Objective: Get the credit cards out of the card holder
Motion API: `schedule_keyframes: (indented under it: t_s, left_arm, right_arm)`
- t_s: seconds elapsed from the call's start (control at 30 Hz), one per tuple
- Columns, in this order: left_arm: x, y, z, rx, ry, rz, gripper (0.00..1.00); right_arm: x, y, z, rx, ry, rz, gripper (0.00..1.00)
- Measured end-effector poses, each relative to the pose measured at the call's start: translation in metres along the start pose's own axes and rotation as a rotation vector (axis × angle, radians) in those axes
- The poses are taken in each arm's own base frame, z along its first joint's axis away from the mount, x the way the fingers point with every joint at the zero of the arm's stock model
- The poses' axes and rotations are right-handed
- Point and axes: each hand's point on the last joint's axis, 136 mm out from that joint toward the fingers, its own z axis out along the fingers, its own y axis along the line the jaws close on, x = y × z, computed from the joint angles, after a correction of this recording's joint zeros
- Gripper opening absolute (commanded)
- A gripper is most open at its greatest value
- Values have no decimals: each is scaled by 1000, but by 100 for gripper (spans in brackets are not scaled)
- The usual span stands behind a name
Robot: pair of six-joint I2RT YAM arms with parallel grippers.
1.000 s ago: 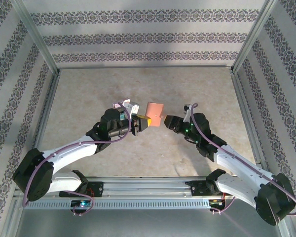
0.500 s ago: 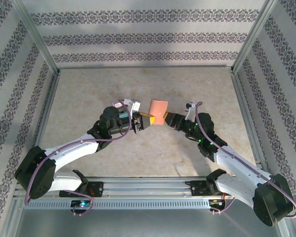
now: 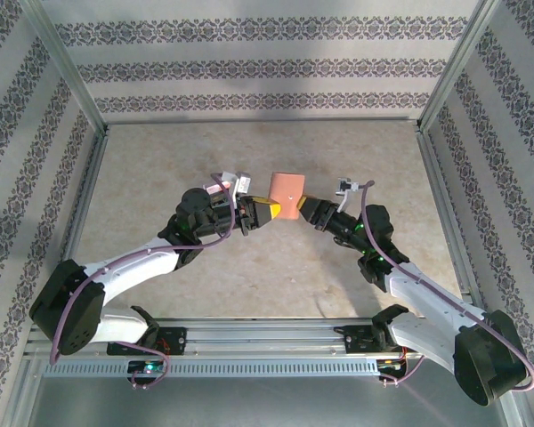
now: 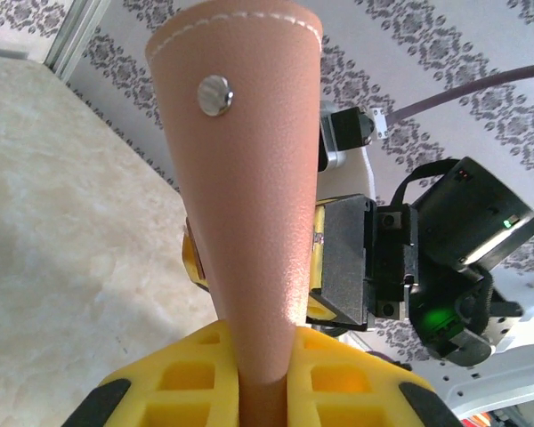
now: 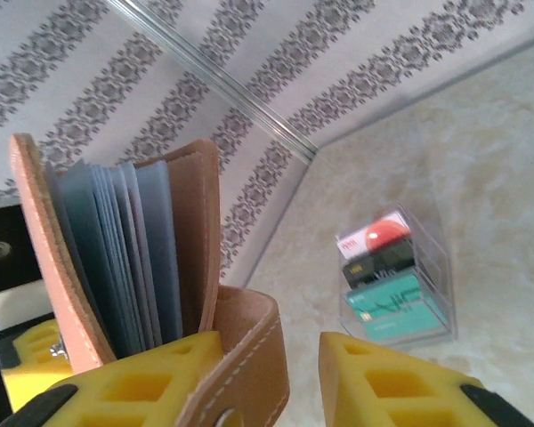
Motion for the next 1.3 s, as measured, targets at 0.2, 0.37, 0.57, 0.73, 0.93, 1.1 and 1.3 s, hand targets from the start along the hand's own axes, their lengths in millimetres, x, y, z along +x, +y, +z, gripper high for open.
schedule_keyframes:
  t_s: [0.2,0.37,0.57,0.73,0.93,1.1,1.3]
  left_arm:
    - [-8,-4,2,41,-22,-17,4]
    - [-11,-3,5,71,-28,-39,9]
    - [-9,2,6,73,-21,-80,32]
    - [-1,3,8,80,11,-110,49]
    - [6,7,10,71,32,-134,72]
    - [10,10,12,63,44,-147,85]
    - [11,9,12,63,46,-148,86]
  right_arm:
    - [-8,15,0,-66,-26,-7,32]
    - [-12,22,0,-97,-37,-12,16]
    - [-10,27,0,-121,-28,-20,4]
    - [-1,42,-2,-164,4,-35,0]
    - [8,44,-1,-145,51,-38,0]
    - [22,39,0,-112,109,-36,0]
    - [24,32,-4,-69,113,-42,0]
